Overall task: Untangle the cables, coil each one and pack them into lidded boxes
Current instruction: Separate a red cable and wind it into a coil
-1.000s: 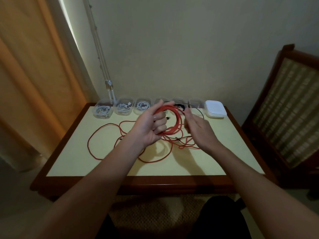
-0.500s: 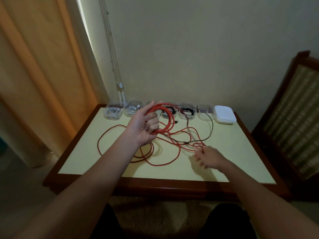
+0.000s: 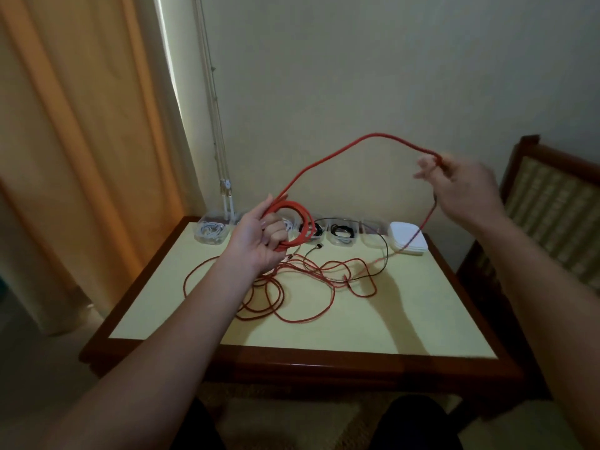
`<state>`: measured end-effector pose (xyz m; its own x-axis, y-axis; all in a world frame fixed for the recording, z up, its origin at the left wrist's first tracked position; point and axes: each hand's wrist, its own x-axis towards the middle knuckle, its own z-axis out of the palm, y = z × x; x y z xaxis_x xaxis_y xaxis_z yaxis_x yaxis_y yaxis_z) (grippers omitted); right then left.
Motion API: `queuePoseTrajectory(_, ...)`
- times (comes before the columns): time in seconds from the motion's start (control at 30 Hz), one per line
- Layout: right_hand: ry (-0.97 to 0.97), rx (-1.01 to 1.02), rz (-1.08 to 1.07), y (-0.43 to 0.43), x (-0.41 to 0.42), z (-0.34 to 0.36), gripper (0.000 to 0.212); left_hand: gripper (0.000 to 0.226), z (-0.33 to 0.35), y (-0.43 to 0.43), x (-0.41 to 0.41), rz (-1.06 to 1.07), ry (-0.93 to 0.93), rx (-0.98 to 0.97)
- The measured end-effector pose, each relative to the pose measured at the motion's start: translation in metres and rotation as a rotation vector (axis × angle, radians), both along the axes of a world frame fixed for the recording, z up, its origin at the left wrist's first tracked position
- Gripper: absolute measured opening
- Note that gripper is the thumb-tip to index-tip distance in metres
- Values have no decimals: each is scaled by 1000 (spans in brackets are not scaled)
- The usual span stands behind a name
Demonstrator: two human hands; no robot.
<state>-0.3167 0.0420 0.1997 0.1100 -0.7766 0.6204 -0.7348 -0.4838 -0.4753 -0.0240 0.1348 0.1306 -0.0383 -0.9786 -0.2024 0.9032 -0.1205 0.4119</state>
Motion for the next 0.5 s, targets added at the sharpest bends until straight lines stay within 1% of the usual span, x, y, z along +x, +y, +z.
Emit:
queuePoseTrajectory(0.07, 66, 97, 18, 12, -4, -11, 34, 31, 6, 8, -2, 30, 12, -5)
queuePoseTrajectory(0.1, 76, 99, 11, 17, -7, -16, 33, 32, 9, 13, -2, 39, 18, -5)
queuePoseTrajectory(0.2, 88, -35, -44, 26, -17, -10, 35, 30, 17, 22, 0, 65, 13, 20)
queuePoseTrajectory(0.27, 100, -31, -33, 32, -19, 5, 37, 30, 21, 26, 3, 85, -34, 49)
queuePoseTrajectory(0.3, 124, 4, -28, 34, -19, 11, 36, 30, 23, 27, 3, 91, -72, 64)
queuePoseTrajectory(0.37, 265, 85, -31, 34, -14, 8, 34, 34, 18, 28, 2, 101, -151, 110)
queuePoseTrajectory(0.43, 385, 229, 2, 31, -6, -13, 38, 33, 6, 27, 1, 111, -216, 174)
queuePoseTrajectory(0.5, 429, 386, 34, 28, 0, -47, 47, 26, -11, 24, 1, 134, -288, 223)
